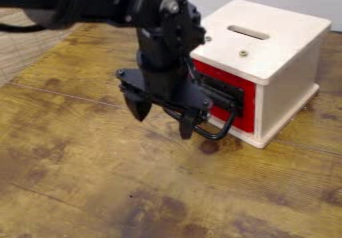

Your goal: Close the drawer

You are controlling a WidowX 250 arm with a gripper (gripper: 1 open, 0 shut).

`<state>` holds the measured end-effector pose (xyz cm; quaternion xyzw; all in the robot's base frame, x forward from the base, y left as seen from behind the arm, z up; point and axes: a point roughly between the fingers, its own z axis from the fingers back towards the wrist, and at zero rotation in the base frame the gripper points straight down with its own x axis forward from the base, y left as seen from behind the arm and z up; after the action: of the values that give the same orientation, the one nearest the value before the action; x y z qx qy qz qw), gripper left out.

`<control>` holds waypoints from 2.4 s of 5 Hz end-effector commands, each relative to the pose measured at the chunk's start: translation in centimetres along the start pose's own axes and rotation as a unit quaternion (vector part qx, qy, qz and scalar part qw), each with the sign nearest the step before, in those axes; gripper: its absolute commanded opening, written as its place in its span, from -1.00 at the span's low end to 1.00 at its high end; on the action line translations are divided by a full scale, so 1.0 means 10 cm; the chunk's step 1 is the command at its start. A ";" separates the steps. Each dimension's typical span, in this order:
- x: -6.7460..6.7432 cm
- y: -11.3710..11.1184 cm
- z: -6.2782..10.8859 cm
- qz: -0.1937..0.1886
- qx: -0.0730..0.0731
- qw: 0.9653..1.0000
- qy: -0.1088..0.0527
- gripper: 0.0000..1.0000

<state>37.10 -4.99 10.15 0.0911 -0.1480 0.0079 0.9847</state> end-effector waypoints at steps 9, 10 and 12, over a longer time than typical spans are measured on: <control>0.10 0.12 0.26 0.036 -0.017 0.999 -0.022 1.00; 0.11 0.12 0.27 0.036 -0.020 0.999 -0.024 1.00; 0.16 0.14 0.33 0.033 -0.027 0.999 -0.026 1.00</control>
<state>36.88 -4.83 10.35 0.0708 -0.1278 0.0191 0.9891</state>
